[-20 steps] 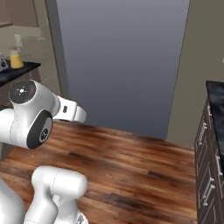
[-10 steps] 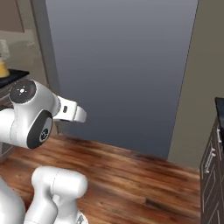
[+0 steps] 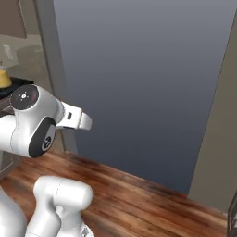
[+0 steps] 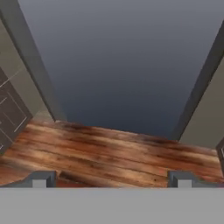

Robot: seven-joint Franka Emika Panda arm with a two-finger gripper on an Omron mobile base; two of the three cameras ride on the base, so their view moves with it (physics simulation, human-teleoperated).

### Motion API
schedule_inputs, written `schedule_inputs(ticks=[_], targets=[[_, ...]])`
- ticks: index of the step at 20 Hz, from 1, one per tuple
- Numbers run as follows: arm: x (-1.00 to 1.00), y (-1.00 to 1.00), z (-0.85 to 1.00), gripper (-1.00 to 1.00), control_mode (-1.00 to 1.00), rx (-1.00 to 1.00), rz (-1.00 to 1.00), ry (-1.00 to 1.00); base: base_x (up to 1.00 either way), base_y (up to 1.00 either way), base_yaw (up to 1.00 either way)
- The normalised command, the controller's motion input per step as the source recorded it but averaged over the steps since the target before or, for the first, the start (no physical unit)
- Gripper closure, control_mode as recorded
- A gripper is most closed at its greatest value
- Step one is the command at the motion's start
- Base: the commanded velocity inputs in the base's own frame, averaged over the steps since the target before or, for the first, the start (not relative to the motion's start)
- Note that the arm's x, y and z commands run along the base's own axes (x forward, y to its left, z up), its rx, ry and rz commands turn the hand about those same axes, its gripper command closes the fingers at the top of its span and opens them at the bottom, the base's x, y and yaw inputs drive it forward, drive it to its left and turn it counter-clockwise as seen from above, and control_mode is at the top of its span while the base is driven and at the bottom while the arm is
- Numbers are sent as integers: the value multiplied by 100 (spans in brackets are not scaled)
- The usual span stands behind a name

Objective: There is a tray on the dining counter. Grab the cup, mug, and pitcher and place them on the tray. The pitcher may be placed next to the tray if it cannot fit the tray.

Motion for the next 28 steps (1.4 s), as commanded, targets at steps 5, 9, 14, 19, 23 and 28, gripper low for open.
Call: schedule_inputs(ticks=[5, 9, 14, 19, 23, 28], targets=[[0, 0, 0, -100, 100, 0, 0, 0, 79, 0, 49], [0, 0, 0, -100, 100, 0, 0, 0, 74, 0, 53], [0, 0, 0, -100, 100, 0, 0, 0, 68, 0, 52], [0, 0, 0, -100, 100, 0, 0, 0, 68, 0, 48], [0, 0, 0, -100, 100, 0, 0, 0, 71, 0, 44], [0, 0, 0, -100, 100, 0, 0, 0, 76, 0, 40]])
